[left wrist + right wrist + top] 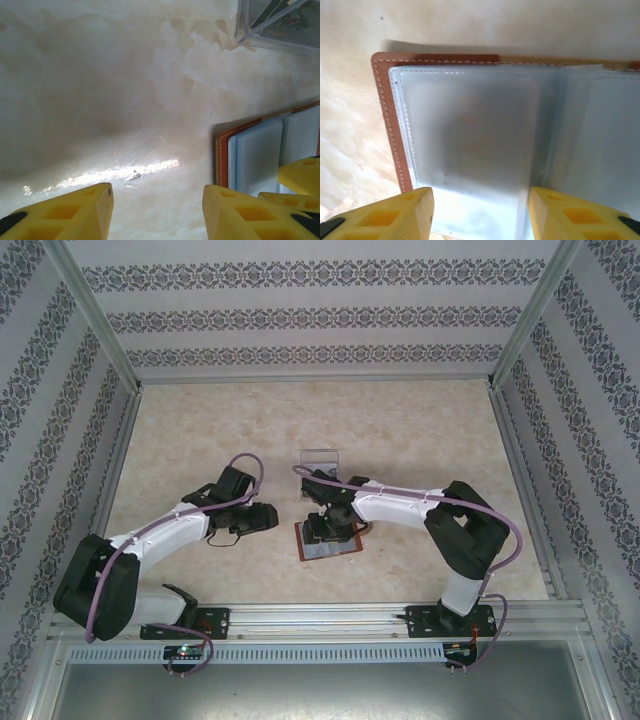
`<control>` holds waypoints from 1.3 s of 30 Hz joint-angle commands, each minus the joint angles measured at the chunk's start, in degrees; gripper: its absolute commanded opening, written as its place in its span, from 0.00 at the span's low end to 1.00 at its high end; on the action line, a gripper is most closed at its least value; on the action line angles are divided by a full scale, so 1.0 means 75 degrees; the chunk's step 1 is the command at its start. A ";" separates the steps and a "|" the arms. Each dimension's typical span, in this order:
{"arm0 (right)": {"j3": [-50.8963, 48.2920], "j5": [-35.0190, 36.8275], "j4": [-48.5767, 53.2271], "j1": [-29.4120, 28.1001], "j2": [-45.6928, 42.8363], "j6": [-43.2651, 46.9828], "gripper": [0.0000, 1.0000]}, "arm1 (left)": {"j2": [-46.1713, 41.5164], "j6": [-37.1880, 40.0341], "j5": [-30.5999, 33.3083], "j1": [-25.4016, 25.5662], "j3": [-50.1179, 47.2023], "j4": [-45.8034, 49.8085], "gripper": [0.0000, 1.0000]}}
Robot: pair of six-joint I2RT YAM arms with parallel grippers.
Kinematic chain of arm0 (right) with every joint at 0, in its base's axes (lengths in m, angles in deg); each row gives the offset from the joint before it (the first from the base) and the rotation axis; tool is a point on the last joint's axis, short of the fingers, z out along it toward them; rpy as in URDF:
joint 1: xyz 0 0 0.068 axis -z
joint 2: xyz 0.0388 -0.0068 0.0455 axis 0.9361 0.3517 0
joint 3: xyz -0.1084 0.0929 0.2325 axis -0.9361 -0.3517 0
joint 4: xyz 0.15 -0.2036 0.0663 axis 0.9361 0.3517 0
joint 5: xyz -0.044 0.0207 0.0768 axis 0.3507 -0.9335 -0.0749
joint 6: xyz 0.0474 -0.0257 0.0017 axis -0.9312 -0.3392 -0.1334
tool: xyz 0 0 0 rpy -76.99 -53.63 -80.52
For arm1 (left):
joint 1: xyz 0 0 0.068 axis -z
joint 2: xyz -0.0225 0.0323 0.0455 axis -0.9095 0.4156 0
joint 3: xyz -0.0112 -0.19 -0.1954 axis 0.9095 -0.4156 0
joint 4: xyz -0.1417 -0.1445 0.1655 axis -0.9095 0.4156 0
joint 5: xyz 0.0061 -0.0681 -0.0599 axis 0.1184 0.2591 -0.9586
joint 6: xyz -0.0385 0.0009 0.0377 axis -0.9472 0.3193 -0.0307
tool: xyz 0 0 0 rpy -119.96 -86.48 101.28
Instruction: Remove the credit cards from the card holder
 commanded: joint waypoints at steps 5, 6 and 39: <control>0.0674 0.0604 0.0744 -0.0239 -0.0351 0.0022 0.53 | 0.0142 0.0009 -0.0107 0.0125 0.0198 -0.0191 0.51; 0.0671 0.0458 0.0622 -0.0251 -0.0324 0.0001 0.53 | 0.0148 -0.0006 -0.0100 0.0121 0.0194 -0.0198 0.51; 0.0966 0.0597 0.0941 -0.0270 0.0271 0.0090 0.48 | 0.0778 -0.0372 -0.0230 0.0825 0.0291 -0.0691 0.42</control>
